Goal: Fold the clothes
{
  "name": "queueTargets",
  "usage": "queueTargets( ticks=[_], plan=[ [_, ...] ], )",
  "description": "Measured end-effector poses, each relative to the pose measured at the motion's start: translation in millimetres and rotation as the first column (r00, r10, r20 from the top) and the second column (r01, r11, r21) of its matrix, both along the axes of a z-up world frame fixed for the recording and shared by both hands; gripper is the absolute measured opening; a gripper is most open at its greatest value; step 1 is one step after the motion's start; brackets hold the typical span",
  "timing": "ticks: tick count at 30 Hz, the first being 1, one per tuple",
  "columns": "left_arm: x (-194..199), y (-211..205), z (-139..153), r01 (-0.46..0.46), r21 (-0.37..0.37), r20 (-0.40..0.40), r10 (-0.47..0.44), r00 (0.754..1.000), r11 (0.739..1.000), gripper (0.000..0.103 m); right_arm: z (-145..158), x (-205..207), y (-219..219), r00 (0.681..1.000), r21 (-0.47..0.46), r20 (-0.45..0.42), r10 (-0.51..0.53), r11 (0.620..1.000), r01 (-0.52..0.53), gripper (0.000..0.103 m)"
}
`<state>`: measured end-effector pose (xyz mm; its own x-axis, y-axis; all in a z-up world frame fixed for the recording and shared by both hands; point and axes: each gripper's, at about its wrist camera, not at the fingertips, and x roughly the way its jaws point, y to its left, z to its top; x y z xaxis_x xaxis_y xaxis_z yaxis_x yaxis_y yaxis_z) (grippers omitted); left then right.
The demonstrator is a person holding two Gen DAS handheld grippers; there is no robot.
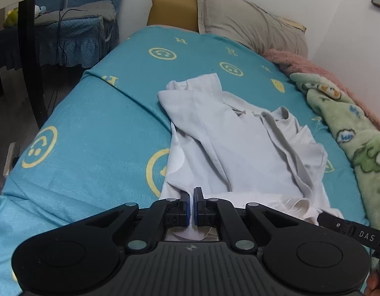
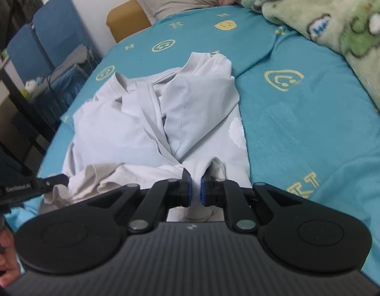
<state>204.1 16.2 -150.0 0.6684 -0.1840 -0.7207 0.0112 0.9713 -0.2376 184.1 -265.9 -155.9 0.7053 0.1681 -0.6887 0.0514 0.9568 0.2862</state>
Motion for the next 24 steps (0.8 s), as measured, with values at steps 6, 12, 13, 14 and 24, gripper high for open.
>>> queueTargets(
  ticks=[6, 12, 13, 14, 24],
  plan=[
    [-23, -1, 14, 0.021, 0.041, 0.054, -0.023, 0.998, 0.999, 0.043, 14, -9, 5, 1.000, -0.031, 0.005, -0.016, 0.999, 0.016, 0.016],
    [-57, -2, 46, 0.046, 0.107, 0.124, -0.059, 0.991, 0.993, 0.081, 43, -41, 3, 0.997, 0.007, 0.070, -0.043, 0.999, 0.043, 0.080],
    [-66, -2, 52, 0.049, 0.122, 0.145, -0.066, 0.987, 0.991, 0.085, 50, -48, 4, 0.995, 0.004, 0.087, -0.044, 0.999, 0.044, 0.081],
    [-75, -2, 59, 0.052, 0.137, 0.167, -0.075, 0.983, 0.989, 0.086, 56, -55, 4, 0.994, 0.002, 0.104, -0.045, 0.999, 0.045, 0.081],
    [-147, 2, 96, 0.048, 0.172, 0.263, -0.093, 0.960, 0.984, 0.099, 105, -126, 25, 0.968, -0.061, 0.250, -0.016, 0.998, 0.032, 0.081]
  ],
)
